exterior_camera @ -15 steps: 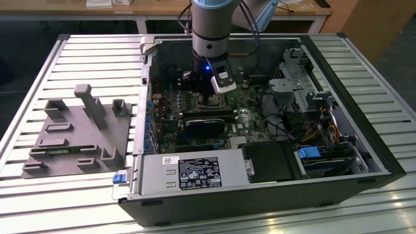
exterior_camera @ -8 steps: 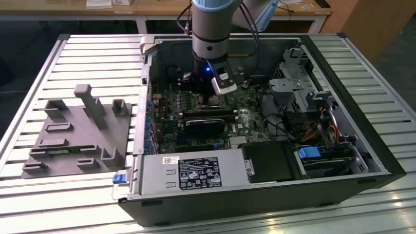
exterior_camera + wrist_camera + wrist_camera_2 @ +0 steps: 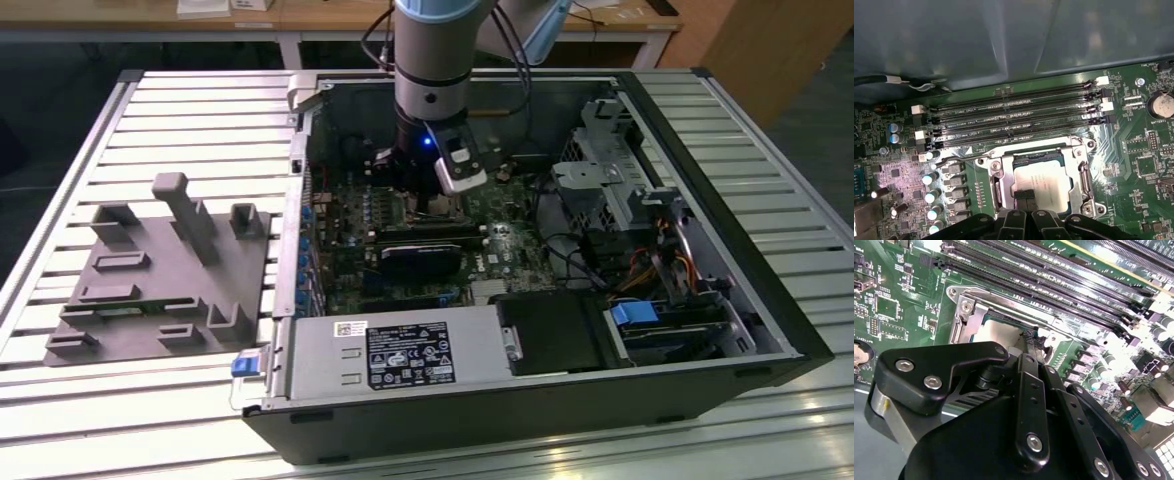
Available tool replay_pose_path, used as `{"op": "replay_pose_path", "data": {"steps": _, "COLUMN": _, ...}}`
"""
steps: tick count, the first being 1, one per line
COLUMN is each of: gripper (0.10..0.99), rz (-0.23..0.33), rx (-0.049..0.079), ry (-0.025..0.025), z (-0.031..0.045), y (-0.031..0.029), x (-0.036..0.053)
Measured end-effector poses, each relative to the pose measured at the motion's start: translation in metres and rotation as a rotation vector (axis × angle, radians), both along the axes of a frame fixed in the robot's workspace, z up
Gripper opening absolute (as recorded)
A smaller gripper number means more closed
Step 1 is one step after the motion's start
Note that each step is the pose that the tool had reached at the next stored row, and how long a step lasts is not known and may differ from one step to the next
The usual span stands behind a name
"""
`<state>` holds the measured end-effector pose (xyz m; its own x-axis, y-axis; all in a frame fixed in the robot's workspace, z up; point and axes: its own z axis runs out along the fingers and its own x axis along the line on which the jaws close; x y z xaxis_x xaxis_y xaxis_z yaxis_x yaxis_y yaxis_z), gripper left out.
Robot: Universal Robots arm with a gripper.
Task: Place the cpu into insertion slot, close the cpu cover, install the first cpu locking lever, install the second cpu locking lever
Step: 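Close the cpu cover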
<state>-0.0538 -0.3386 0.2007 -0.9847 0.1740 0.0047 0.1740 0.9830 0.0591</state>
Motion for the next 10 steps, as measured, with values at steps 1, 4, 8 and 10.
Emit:
{"op": "replay_pose_path", "data": {"steps": 1, "gripper": 0.106, "rz": 0.001, "rx": 0.0, "ry": 0.0, "z": 0.0, "y": 0.0001, "x": 0.0001}}
{"op": "replay_pose_path", "data": {"steps": 4, "gripper": 0.106, "rz": 0.002, "rx": 0.0, "ry": 0.0, "z": 0.0, "y": 0.0013, "x": 0.0002}}
{"op": "replay_pose_path", "data": {"steps": 8, "gripper": 0.106, "rz": 0.004, "rx": 0.0, "ry": 0.0, "z": 0.0004, "y": 0.0023, "x": 0.0002}}
{"op": "replay_pose_path", "data": {"steps": 10, "gripper": 0.106, "rz": 0.005, "rx": 0.0, "ry": 0.0, "z": 0.0017, "y": 0.0024, "x": 0.0002}}
